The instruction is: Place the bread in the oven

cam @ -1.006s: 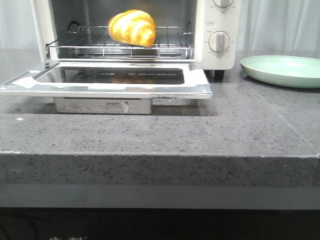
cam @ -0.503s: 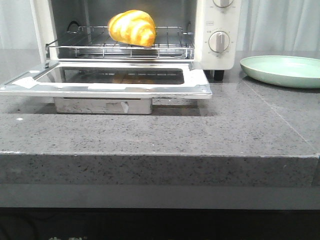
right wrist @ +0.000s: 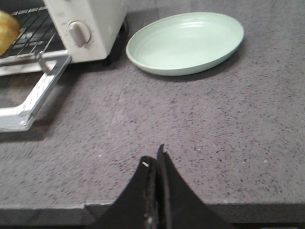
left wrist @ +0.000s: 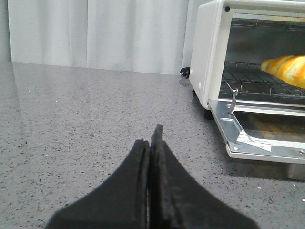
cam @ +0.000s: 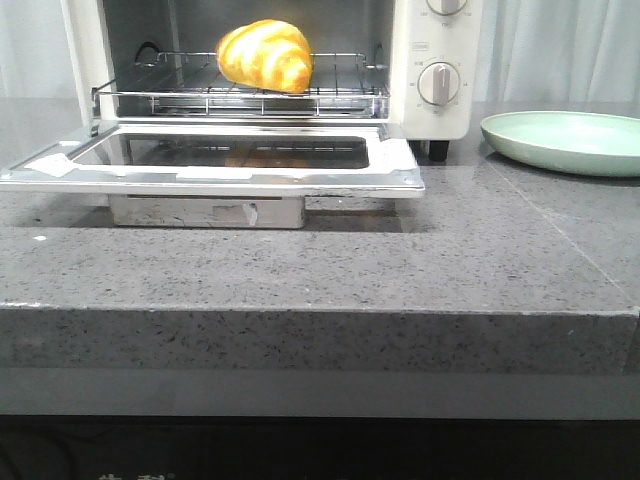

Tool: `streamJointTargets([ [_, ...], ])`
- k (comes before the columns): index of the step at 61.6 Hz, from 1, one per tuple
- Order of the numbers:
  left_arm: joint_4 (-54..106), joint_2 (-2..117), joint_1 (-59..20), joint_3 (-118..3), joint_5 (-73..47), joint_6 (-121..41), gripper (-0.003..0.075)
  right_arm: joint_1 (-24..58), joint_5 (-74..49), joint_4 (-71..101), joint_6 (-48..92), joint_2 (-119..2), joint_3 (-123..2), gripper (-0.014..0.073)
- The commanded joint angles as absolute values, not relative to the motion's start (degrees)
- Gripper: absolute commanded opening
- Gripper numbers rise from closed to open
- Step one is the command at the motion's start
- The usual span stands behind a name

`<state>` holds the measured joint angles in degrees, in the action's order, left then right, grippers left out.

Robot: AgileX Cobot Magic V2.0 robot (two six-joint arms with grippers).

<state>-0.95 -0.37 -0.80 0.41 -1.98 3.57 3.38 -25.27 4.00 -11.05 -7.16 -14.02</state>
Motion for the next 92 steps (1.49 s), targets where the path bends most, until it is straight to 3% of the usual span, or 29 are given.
streamJointTargets([
  [1, -0.5, -1.6, -1.1, 1.7, 2.4, 3.5, -0.0018, 1.1, -13.3, 5.0, -10.1, -2.9, -9.7, -0.0116],
  [18, -0.5, -1.6, -1.1, 1.7, 2.4, 3.5, -0.0018, -0.1, 0.6, 0.8, -10.1, 1.7, 1.9, -0.0116],
  [92, -0.5, -1.6, -1.1, 1.7, 2.4, 3.5, -0.0018, -0.1, 3.2, 2.5, -0.3, 1.7, 1.7, -0.0118],
])
